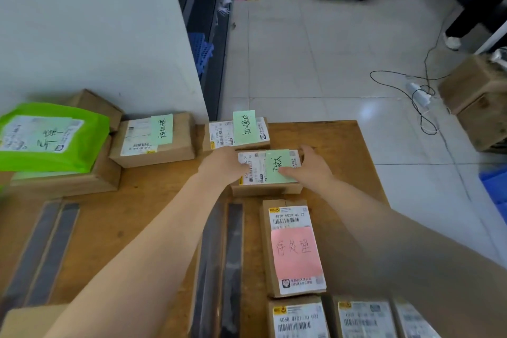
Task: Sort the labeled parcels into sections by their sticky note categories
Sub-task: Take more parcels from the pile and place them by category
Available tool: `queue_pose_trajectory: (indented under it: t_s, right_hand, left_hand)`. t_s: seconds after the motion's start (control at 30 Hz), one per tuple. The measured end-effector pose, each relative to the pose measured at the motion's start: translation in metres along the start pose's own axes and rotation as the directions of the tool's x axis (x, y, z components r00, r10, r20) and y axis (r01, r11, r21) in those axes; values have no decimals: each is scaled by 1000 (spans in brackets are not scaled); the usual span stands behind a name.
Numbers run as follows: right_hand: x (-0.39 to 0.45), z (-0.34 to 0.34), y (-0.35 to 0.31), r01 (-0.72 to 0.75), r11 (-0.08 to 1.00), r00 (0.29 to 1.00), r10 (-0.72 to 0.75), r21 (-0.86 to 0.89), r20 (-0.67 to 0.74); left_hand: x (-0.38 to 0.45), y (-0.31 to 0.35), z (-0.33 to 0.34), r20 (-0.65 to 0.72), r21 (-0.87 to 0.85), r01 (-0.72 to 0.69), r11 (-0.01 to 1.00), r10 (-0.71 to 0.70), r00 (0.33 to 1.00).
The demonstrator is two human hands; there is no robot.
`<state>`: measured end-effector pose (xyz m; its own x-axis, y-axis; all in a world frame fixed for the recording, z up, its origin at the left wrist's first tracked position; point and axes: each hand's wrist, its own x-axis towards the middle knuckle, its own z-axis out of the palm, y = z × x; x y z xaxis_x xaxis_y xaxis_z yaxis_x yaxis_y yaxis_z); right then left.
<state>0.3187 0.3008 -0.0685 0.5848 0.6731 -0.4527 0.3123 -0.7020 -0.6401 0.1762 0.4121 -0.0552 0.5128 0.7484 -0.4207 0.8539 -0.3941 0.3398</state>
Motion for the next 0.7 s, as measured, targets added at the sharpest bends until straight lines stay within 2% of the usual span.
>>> queue_pose_trajectory:
  t_s: [0.13, 0.23, 0.37, 0.43, 0.57, 0.7]
  right_hand:
    - [-2, -10, 6, -17, 967, 999, 27, 256, -36]
    - [-10, -17, 11, -2, 877, 1000, 9, 480, -12]
    - [-18, -22, 15, 126, 756, 990, -58, 643, -127]
    - [-20, -25, 11, 155, 678, 987, -74, 719, -143]
    - [-16, -31, 0, 223, 639, 975, -148, 736, -167]
    - [-2, -39, -11, 251, 537, 965, -70, 806, -254]
  left_hand:
    - [-10, 4, -5, -88, -189, -58, 980, 42, 995]
    - [-16, 8, -9, -192, -324, -128, 938, 67, 979]
    - [-21, 11, -15, -272, -435, -218, 874, 103, 957]
    - [-22, 12, -16, -255, -466, -229, 855, 118, 960]
    - [-19, 11, -20, -274, -520, -245, 818, 112, 955]
    - [-8, -2, -21, -378, -393, -183, 901, 24, 926]
